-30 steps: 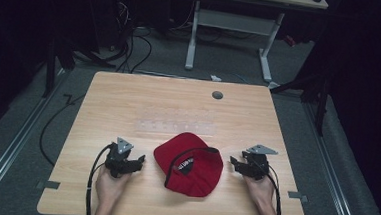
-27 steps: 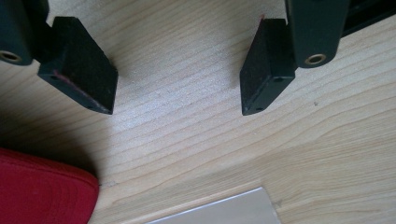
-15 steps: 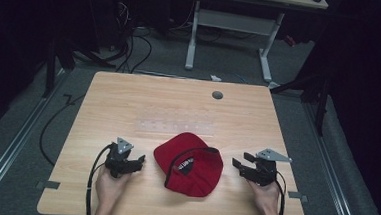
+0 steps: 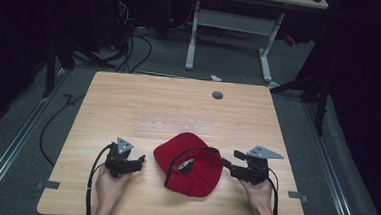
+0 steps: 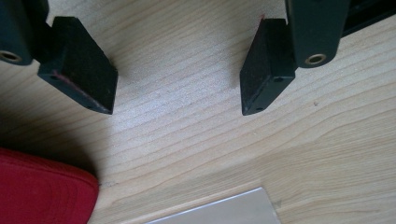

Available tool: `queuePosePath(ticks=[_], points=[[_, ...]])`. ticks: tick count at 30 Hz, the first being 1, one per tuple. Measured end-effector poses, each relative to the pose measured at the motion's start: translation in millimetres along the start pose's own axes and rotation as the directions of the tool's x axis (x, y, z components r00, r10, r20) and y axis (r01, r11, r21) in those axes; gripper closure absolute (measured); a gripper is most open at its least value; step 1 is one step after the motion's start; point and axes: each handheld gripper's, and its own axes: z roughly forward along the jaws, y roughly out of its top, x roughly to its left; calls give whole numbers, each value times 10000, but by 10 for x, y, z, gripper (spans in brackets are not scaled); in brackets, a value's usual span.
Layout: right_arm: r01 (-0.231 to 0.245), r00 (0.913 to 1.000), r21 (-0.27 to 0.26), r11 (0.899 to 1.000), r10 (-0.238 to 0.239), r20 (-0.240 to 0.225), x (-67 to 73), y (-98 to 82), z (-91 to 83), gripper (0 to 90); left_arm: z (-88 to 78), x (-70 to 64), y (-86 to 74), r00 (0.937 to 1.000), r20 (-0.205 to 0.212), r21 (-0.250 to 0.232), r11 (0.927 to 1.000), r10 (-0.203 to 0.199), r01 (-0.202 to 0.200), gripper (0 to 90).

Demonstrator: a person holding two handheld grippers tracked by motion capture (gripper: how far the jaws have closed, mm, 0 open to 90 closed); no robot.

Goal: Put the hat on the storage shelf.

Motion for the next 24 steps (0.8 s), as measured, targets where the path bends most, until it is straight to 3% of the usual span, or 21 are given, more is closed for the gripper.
queuePosePath(ticks=[13, 24], points=[[355, 9990, 503, 9981, -340, -306, 130, 149, 319, 366, 1, 0, 0, 10000, -5, -2, 10000, -1, 1, 279], [378, 9987, 835, 9958, -348, -373, 134, 179, 550, 397, 0, 0, 0, 10000, -5, 2, 10000, -2, 2, 279]])
